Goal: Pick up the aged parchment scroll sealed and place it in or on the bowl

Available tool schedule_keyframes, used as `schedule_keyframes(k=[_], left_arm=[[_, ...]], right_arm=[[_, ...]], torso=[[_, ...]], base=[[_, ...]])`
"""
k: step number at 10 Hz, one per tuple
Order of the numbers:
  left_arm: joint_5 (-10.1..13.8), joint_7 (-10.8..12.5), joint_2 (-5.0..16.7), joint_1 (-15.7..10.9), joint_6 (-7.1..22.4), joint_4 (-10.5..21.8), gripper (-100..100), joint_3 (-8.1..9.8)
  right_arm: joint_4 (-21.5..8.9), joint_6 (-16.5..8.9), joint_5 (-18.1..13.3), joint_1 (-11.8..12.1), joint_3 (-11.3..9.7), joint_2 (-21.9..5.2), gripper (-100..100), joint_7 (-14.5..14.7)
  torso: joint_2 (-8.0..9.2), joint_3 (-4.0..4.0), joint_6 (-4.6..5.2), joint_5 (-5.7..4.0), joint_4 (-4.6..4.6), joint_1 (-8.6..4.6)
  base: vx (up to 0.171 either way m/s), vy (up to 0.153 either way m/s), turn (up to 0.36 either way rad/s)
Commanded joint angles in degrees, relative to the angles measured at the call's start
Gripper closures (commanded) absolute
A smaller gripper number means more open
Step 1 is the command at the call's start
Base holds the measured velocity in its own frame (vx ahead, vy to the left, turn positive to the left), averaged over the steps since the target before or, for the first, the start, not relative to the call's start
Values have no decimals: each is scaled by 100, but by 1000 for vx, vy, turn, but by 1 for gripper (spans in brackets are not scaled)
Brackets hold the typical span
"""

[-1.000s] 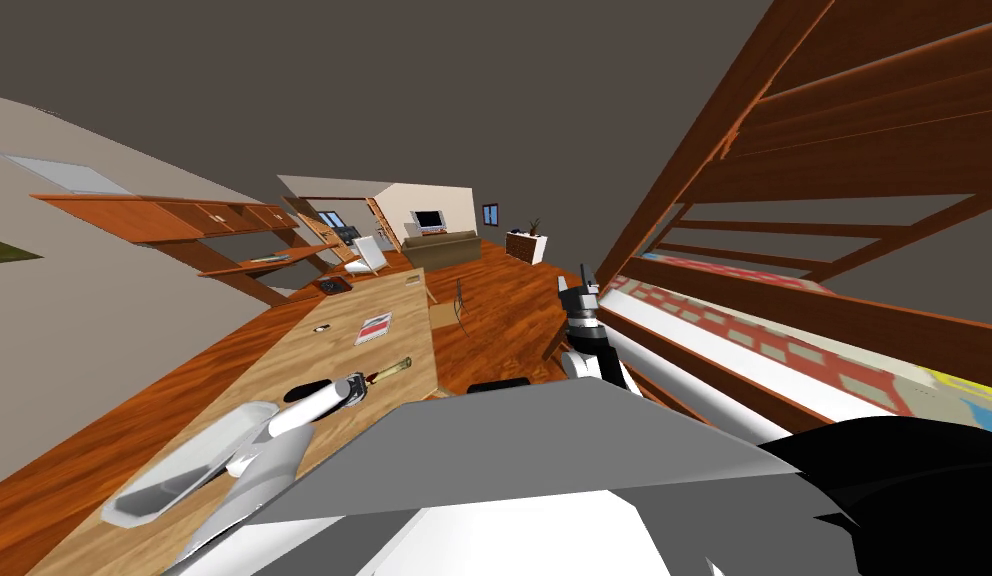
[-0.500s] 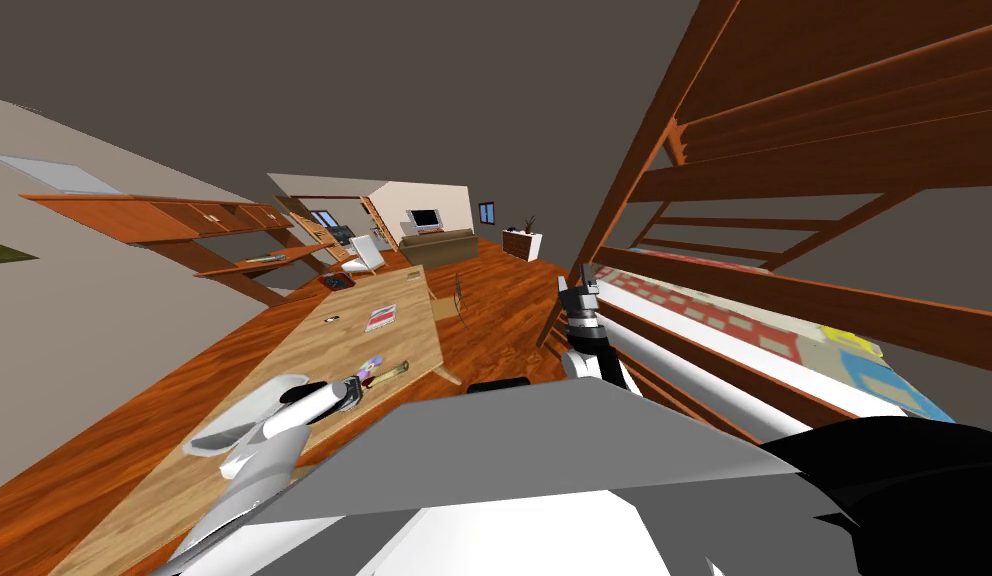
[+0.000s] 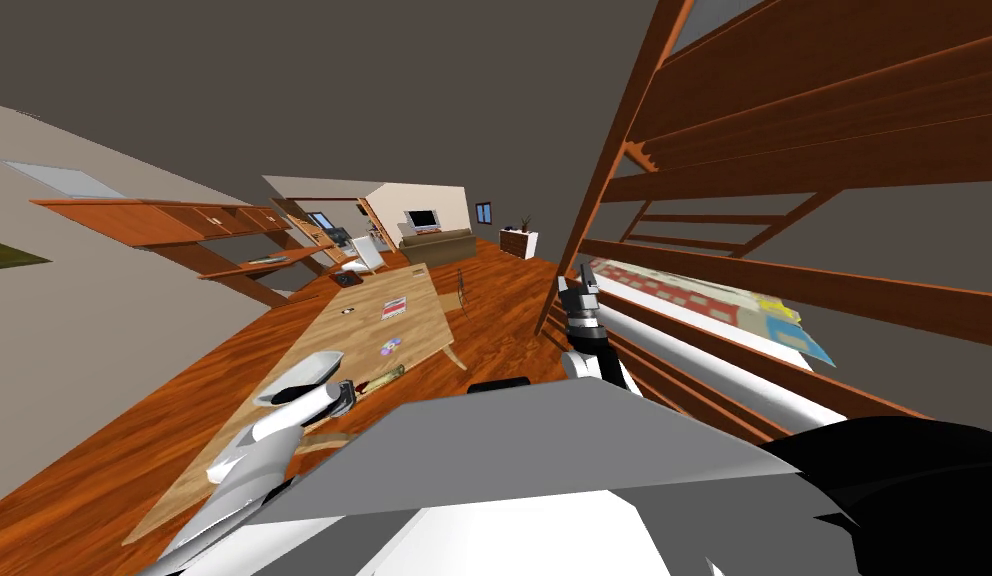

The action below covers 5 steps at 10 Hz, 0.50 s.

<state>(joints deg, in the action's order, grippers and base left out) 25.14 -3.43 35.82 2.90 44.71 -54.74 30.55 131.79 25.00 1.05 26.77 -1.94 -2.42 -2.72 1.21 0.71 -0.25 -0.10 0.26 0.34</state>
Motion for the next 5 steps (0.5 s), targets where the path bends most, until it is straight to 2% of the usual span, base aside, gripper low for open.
schedule_keyframes(k=[1, 3, 5], left_arm=[[11, 100, 98, -55, 98, 15, 100, 50], [50, 223, 236, -100, 259, -51, 100, 124], [117, 366, 403, -125, 482, -141, 100, 221]], right_arm=[[0, 0, 0, 0, 0, 0, 0, 0], [0, 0, 0, 2, 1, -1, 0, 0], [0, 0, 0, 3, 1, -2, 0, 0]], torso=[[0, 0, 0, 0, 0, 0], [-51, -25, 10, -4, -3, 14], [-105, -53, 19, -4, -8, 39]], base=[[-193, 115, -50], [-96, 174, -84], [-22, 222, -132]])
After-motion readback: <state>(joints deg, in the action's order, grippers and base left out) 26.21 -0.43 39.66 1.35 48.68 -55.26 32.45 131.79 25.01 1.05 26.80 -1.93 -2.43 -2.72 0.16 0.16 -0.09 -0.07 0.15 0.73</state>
